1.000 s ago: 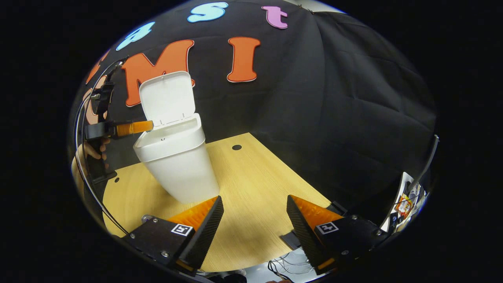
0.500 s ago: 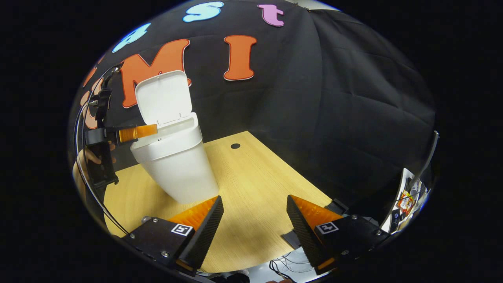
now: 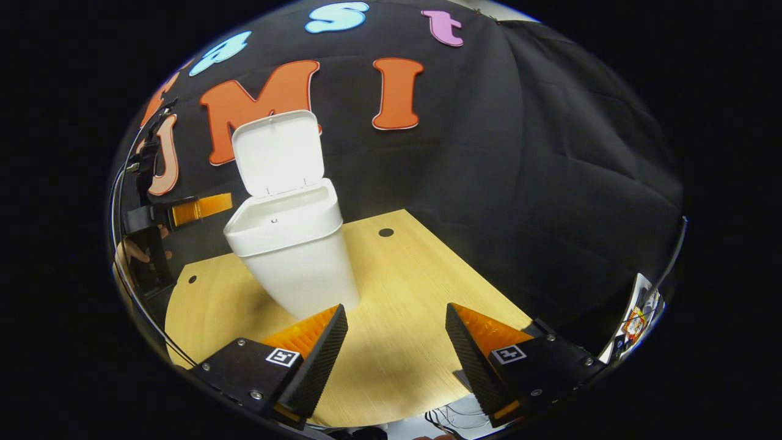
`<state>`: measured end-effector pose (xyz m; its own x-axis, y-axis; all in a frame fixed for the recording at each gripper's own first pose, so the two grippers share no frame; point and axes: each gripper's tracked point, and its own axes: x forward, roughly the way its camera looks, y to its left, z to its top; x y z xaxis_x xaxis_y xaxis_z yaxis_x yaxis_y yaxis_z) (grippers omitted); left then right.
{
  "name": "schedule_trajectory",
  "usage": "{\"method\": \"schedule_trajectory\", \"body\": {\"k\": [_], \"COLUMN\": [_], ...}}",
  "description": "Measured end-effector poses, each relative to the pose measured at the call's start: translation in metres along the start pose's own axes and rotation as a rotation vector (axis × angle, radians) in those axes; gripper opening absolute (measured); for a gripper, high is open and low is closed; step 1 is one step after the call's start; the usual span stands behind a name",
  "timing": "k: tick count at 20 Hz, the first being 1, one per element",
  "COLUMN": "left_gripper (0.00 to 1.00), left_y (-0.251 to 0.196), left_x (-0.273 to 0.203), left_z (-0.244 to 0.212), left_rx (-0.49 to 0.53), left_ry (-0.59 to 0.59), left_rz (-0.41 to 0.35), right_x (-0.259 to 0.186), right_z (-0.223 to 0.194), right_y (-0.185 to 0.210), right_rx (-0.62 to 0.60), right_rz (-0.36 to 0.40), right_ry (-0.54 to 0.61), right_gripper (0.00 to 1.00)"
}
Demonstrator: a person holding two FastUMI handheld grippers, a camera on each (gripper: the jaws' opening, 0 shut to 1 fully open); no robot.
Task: Press the lid of the desktop garbage bin to open it, pick up the crumpled paper on the desktop and throw it into the bin, then pick up the pop can on the desktop and drop it into the bin, and finally close the garbage bin lid.
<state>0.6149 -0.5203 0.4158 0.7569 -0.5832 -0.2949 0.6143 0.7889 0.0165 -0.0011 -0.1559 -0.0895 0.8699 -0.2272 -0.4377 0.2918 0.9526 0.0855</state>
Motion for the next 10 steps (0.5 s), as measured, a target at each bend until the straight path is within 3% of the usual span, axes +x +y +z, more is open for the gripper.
{"method": "schedule_trajectory", "body": {"k": [5, 10], "left_gripper": [1.0, 1.0], "left_y": [0.049, 0.114], "left_x": [-0.04, -0.091], "left_z": [-0.006, -0.022], "left_rx": [-0.01, -0.042], "left_ry": [-0.013, -0.013], "left_rz": [0.088, 0.223], "right_x": [0.003, 0.003], "right_z": [0.005, 0.003], "right_y": [0.043, 0.096], "right_rx": [-0.05, -0.113], "right_rz": [0.083, 0.183], "right_ry": [-0.01, -0.01], "right_gripper": [0.98, 0.98]}}
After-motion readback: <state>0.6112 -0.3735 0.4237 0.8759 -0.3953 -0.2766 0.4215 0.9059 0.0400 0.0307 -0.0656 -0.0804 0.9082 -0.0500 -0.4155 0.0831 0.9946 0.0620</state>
